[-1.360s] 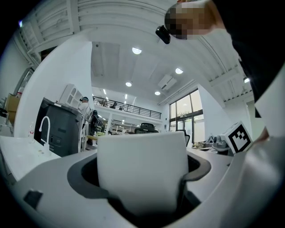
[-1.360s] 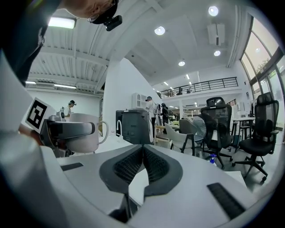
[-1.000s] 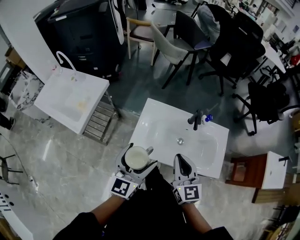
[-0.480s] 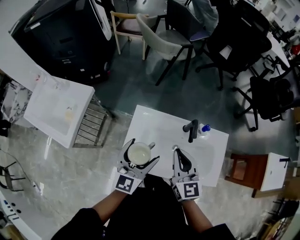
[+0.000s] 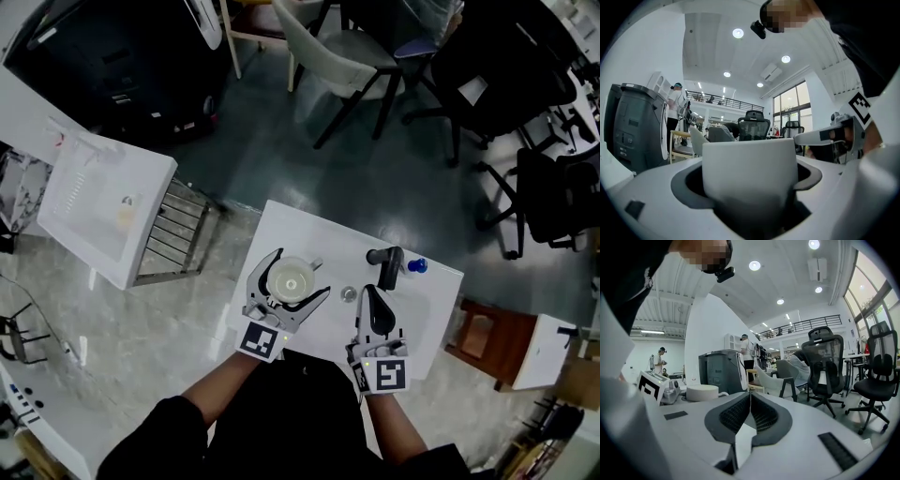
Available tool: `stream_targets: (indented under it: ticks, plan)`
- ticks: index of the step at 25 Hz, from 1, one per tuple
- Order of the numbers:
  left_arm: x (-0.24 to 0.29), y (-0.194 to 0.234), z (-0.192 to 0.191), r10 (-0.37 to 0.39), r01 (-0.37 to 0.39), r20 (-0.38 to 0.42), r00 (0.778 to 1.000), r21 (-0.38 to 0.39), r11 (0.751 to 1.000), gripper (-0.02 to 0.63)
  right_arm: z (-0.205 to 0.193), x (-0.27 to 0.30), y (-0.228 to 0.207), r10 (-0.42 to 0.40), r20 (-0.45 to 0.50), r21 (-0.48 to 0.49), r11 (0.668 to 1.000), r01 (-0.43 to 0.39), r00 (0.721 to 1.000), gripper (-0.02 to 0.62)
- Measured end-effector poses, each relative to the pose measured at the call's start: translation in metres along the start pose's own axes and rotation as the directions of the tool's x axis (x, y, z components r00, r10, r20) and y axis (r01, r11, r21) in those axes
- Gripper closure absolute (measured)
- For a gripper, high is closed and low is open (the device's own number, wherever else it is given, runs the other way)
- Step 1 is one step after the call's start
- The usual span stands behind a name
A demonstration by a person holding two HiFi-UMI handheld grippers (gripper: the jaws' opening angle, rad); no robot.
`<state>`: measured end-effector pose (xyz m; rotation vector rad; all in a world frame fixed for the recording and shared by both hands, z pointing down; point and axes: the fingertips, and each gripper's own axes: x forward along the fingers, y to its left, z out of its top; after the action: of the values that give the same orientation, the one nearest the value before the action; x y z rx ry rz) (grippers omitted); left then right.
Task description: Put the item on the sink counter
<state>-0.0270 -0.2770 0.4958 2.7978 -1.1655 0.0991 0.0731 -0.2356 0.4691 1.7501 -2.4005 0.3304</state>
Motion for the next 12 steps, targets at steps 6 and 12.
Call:
stream_targets:
  ticks: [6, 12]
  plan:
    - [0.034, 0.018, -0.032, 0.043, -0.043, -0.002, 0.999, 0.097, 0.994, 0.138, -0.003, 0.027, -0.006, 0.037, 0.047, 0.008, 0.999, -0.037, 0.998, 0.563]
    - [0.059, 0.028, -0.068, 0.063, -0.061, -0.031, 0.997, 0.084, 0.995, 0.138, -0.015, 0.049, -0.007, 0.064, 0.060, -0.015, 0.998, -0.063, 0.996, 0.563]
